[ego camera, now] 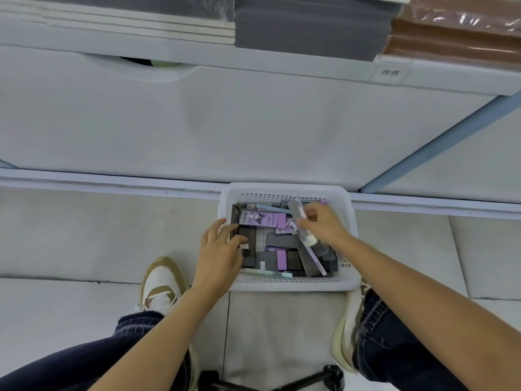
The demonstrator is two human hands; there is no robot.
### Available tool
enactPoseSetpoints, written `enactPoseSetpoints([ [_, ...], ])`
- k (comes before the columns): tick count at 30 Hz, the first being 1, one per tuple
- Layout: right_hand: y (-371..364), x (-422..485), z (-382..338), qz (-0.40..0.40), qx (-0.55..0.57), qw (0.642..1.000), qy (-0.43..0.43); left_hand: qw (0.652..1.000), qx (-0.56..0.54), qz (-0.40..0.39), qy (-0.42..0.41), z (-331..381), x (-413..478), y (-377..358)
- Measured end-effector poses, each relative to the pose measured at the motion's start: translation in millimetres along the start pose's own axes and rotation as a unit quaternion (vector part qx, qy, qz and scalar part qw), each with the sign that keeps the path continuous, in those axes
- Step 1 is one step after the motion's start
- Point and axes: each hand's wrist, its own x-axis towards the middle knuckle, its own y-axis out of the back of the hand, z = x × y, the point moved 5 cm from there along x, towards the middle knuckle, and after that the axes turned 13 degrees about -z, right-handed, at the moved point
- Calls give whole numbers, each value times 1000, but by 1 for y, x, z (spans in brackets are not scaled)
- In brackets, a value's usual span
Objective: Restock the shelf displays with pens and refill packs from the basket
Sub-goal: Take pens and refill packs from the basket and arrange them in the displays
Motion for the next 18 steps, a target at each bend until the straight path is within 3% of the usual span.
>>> enactPoseSetpoints([
  [2,3,-3,-7,-13,88,996,17,998,-5,55,-9,7,3,6],
  [4,-5,-7,-21,-79,152,985,37,989,-148,27,8,15,11,6],
  [5,-12,-9,-27,-117,150,980,54,955,-291,-48,35,19,16,1],
  [6,-19,-12,-34,-151,136,977,69,885,-445,-121,59,27,19,-5],
  [7,-27,-14,-39,-183,119,973,79,809,-563,-152,76,33,22,-9],
  [8,-34,-17,-42,-216,111,967,83,753,-634,-150,88,37,24,-10],
  [9,-41,-17,-42,-241,109,961,80,728,-666,-136,95,36,25,-10],
  [11,-47,-21,-43,-265,106,955,80,738,-657,-101,117,29,21,-6],
  [15,-50,-21,-36,-192,-65,974,98,794,-586,-11,161,-11,14,4],
  [18,-84,-29,-13,-279,-214,934,57,840,-517,-7,165,-29,9,10],
])
